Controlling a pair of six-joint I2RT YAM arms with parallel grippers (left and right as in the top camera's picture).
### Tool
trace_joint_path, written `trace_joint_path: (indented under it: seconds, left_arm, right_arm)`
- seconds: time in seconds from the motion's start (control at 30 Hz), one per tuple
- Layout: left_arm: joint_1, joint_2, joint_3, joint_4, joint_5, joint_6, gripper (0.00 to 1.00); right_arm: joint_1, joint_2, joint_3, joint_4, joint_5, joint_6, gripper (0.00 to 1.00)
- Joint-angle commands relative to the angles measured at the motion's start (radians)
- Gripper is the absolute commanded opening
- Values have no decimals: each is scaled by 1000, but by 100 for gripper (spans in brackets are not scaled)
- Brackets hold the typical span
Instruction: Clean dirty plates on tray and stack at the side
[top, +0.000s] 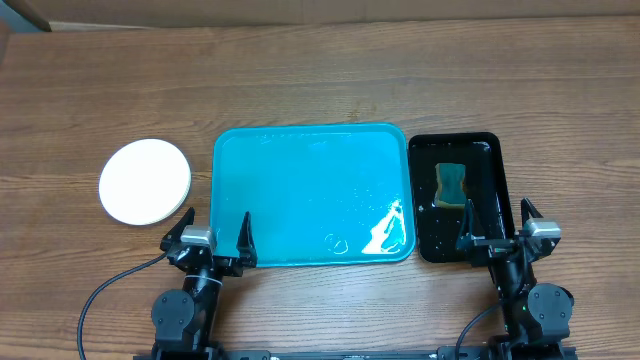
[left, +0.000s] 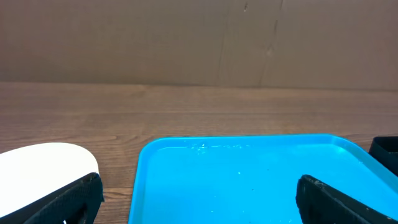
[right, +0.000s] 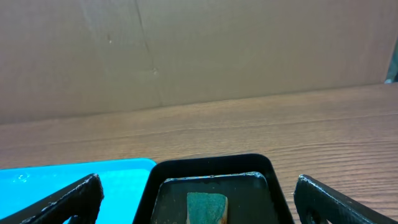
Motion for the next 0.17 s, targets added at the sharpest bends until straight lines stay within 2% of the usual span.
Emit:
trace_joint_path:
  seconds: [0.0, 0.13]
  left_arm:
    - [-5, -11, -5, -1, -3, 27, 100]
    - [-5, -11, -5, -1, -3, 27, 100]
  right_arm:
    - [0, -12, -10, 7, -2, -6, 100]
    - [0, -12, -10, 7, -2, -6, 100]
